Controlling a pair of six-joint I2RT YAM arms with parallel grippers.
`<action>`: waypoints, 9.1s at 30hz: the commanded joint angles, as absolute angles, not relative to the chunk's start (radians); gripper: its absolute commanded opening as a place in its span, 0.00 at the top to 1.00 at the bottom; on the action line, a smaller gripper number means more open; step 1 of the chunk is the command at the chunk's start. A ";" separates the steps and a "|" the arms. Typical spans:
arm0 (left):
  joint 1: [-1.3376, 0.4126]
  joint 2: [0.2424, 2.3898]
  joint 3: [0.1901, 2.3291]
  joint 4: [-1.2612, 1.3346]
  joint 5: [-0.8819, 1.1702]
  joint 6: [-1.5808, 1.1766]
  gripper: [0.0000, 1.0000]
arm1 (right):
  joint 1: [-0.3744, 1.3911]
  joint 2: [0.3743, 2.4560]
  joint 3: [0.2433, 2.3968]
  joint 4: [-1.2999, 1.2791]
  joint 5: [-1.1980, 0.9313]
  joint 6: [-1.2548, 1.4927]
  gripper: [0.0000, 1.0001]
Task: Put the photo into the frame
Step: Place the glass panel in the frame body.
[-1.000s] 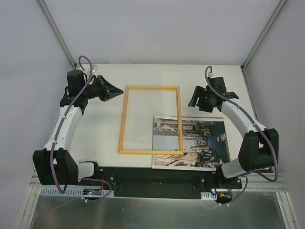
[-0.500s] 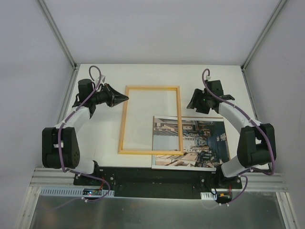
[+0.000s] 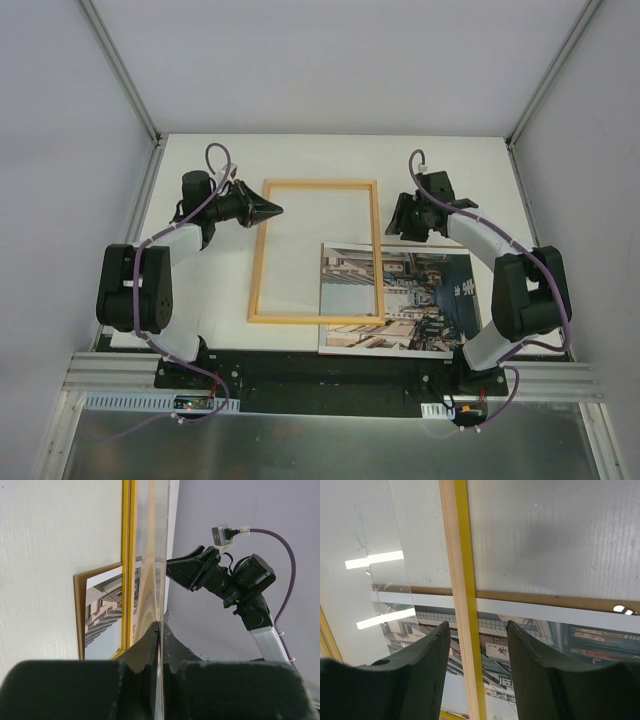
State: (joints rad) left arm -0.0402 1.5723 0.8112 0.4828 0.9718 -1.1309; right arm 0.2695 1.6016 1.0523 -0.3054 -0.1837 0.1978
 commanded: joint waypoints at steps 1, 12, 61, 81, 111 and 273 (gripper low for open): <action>-0.057 1.600 0.804 0.601 1.006 -1.160 1.00 | 0.281 1.615 1.077 -0.279 -0.150 0.196 0.52; -0.075 1.670 0.815 0.675 0.996 -1.195 1.00 | 0.305 1.664 1.103 -0.301 -0.117 0.181 0.66; -0.109 1.749 0.816 0.750 0.969 -1.229 1.00 | 0.359 1.744 1.152 -0.331 -0.072 0.156 0.74; -0.115 1.775 0.815 0.798 0.960 -1.223 1.00 | 0.374 1.756 1.160 -0.339 -0.060 0.147 0.75; -0.110 1.773 0.822 0.810 0.966 -1.187 1.00 | 0.387 1.758 1.167 -0.351 -0.040 0.141 0.75; -0.075 1.821 0.841 0.580 0.893 -0.908 0.67 | 0.411 1.718 1.174 -0.377 -0.011 0.117 0.77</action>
